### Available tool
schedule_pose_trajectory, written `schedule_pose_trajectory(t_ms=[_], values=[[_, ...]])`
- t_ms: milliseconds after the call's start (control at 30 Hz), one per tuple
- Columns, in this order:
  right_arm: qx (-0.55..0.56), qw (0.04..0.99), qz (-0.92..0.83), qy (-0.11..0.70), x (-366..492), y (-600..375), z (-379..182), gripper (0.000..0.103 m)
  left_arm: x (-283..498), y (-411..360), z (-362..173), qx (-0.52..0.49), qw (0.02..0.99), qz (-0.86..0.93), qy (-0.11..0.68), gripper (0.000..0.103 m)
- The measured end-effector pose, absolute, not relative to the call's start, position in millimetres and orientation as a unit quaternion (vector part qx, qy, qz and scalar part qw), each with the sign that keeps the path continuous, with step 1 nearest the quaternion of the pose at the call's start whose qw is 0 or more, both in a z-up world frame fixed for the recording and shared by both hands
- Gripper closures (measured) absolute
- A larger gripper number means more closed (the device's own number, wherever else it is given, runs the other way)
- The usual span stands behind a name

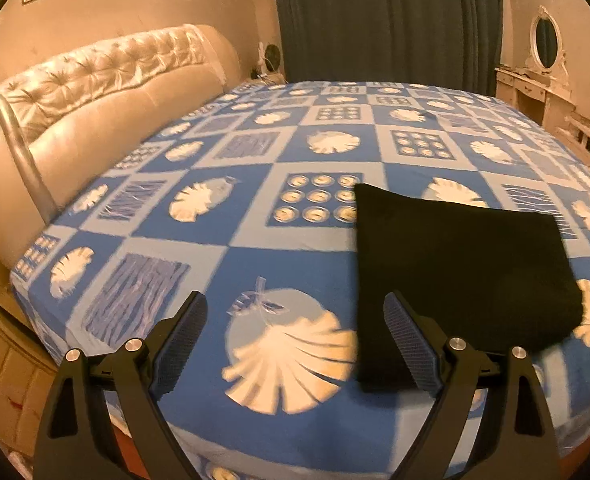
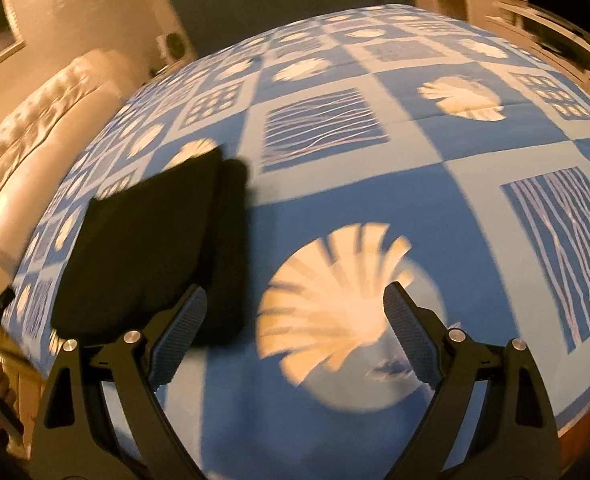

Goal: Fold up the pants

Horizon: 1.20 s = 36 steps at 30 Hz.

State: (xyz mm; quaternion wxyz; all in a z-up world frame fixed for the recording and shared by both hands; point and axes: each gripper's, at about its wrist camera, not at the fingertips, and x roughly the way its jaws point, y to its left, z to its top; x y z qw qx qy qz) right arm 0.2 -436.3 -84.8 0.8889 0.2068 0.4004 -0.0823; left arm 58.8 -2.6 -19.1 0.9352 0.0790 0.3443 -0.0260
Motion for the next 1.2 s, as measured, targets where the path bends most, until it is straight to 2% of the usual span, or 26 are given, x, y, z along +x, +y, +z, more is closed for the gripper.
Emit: schedule_pose_trajectory(t_ms=[267,500,900,1200], values=[[0.23,0.882,-0.135,0.389,17.4,-483.4,-95.7,0.013,90.2,36.2,-48.8,0.057,0.921,0.005,0.386,0.014],[0.231,0.874,-0.14,0.404,18.9,-488.9,-107.8,0.013,92.6,40.6,-60.2,0.056,0.917,0.01,0.394,0.014],[0.222,0.874,-0.126,0.414,20.5,-476.1,-108.7,0.013,90.0,35.9,-59.6,0.058,0.917,0.008,0.394,0.014],[0.224,0.878,-0.108,0.41,18.1,-465.5,-100.2,0.013,73.9,37.7,-39.6,0.061,0.924,0.016,0.378,0.014]])
